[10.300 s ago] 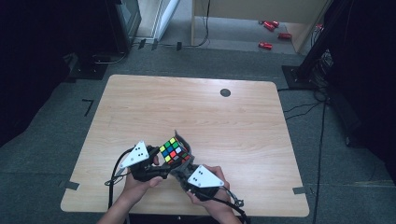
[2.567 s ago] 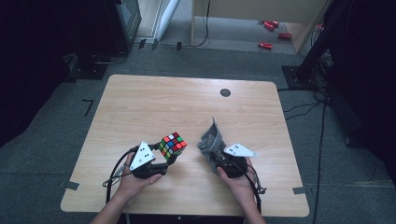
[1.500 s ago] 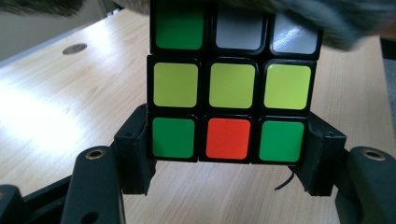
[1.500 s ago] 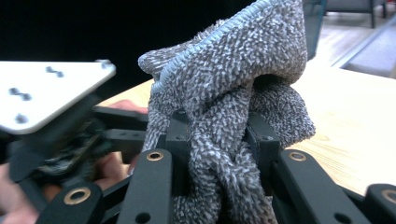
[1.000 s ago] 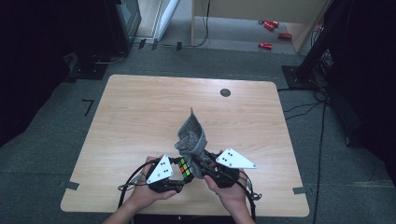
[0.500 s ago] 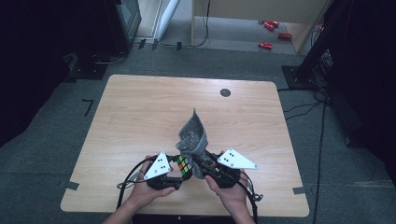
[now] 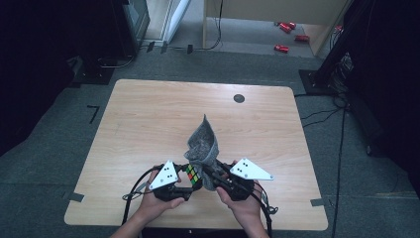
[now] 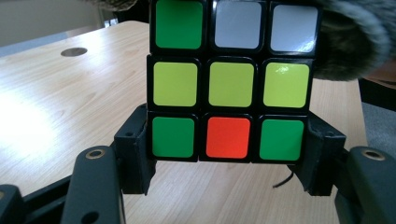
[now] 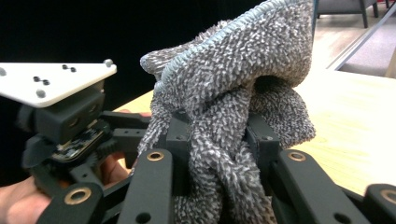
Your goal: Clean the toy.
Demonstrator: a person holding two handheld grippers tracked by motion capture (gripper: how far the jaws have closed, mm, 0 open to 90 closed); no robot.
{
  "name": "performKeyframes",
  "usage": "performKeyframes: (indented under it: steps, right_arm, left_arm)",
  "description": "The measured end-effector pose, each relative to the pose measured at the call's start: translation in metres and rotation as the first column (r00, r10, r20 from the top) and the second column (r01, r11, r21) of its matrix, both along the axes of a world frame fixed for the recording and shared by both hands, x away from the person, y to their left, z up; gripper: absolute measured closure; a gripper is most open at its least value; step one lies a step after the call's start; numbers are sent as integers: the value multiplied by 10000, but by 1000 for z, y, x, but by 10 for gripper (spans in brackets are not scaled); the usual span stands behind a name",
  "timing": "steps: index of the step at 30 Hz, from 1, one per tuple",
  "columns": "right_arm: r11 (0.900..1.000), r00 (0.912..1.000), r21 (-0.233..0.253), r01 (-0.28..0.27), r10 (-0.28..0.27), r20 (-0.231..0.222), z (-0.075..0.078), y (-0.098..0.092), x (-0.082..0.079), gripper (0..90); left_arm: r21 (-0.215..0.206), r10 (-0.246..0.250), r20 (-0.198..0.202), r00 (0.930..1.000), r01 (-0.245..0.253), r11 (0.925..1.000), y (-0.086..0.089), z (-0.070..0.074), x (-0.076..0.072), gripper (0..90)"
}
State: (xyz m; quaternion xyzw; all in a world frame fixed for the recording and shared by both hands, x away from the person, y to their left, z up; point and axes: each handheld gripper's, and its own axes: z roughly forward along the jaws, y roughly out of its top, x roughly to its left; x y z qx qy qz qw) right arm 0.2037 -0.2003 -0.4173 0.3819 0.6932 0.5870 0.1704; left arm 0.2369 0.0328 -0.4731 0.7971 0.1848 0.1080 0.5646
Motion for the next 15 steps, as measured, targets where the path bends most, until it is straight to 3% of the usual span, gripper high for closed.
performKeyframes:
  steps: [6,8,12,15]
  right_arm:
    - [9976,9965,-78,682,-685,-478,-7,-12,8,692]
    - [9985,9969,-67,551,-554,-558,-9,-11,8,693]
    - [9998,9996,-86,-188,186,-202,-5,-2,4,693]
    - [9997,9998,-171,-190,190,-1,-4,1,2,692]
  left_arm:
    - [197,325,9,9995,-325,9993,4,2,4,344]
    - [257,415,-59,9991,-413,9988,6,1,5,344]
    - [422,190,-150,9997,-184,9989,0,-3,3,344]
    - [641,-140,229,9996,125,9979,-9,-3,-6,344]
